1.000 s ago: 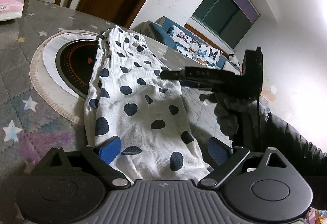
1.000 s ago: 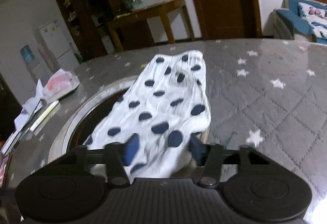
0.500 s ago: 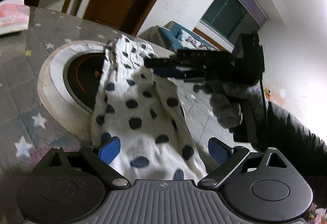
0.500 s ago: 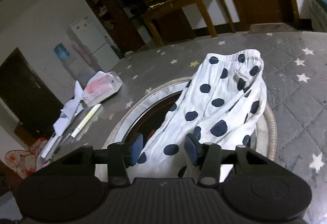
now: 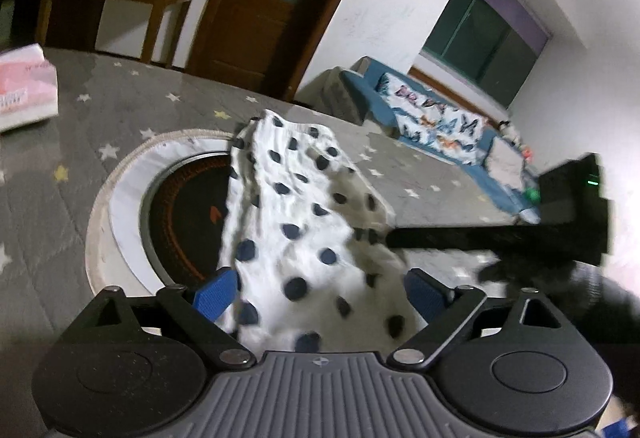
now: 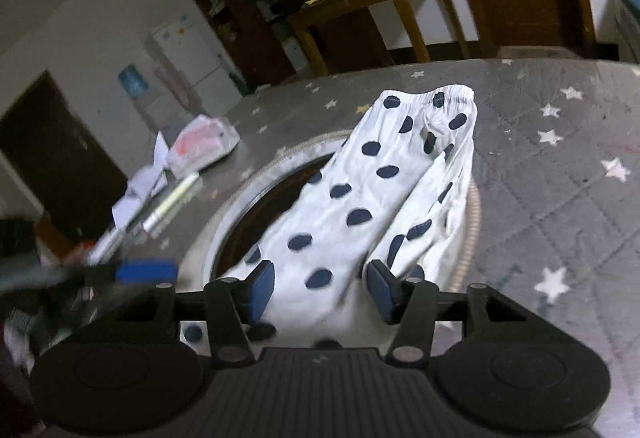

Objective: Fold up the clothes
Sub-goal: 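Lift the pants end with the right gripper toward the left gripper, then close the right gripper on the pants leg ends and lift them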

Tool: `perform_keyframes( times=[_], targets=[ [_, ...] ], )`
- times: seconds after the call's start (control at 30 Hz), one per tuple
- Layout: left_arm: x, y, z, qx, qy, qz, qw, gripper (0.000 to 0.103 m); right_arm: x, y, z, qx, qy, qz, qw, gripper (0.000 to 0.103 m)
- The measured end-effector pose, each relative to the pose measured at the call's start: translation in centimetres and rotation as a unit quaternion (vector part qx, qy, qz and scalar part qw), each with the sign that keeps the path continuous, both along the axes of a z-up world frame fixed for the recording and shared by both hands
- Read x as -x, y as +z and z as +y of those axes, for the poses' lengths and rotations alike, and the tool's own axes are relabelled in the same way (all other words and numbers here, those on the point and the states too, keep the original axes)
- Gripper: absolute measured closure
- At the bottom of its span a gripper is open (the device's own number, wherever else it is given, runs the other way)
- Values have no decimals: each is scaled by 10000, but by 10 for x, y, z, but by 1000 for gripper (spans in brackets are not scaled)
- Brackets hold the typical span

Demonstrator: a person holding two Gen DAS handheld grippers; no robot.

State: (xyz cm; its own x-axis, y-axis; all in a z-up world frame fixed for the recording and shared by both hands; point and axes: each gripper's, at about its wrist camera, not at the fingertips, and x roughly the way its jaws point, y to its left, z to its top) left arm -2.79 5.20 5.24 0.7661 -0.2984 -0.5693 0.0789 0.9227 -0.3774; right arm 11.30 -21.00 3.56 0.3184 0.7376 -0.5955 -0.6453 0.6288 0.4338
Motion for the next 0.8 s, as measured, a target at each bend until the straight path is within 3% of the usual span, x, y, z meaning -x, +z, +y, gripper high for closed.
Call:
perform_keyframes(
  times=[0.07, 0.37, 0.43, 0.5, 0.6, 0.67, 0.8],
  targets=[
    [-9, -2, 2, -157, 84, 45, 9998, 20, 3, 0, -4, 95, 129, -91, 9998, 49],
    [-56, -13, -4, -1012, 39, 234, 9946, 57, 5, -8, -32, 179, 316, -368, 9987, 49],
    [-67, -17, -4, -1094, -28, 291, 9936, 58, 3, -9, -34, 197, 372, -460, 9981, 50],
    [-78, -22, -4, -1132, -47, 391, 9928, 67, 1, -11, -34, 199, 504, -524, 9972, 52],
    [-88, -28, -2, -1141, -86, 453, 9924, 70, -1, -15, -30, 232, 722, -548, 9956, 54],
    [-91, -28, -1, -1138, -111, 446, 9924, 70, -1, -17, -27, 230, 854, -573, 9944, 61],
    [-96, -27, -1, -1190, -120, 411, 9920, 70, -1, -17, -29, 137, 968, -699, 9928, 62]
  ],
)
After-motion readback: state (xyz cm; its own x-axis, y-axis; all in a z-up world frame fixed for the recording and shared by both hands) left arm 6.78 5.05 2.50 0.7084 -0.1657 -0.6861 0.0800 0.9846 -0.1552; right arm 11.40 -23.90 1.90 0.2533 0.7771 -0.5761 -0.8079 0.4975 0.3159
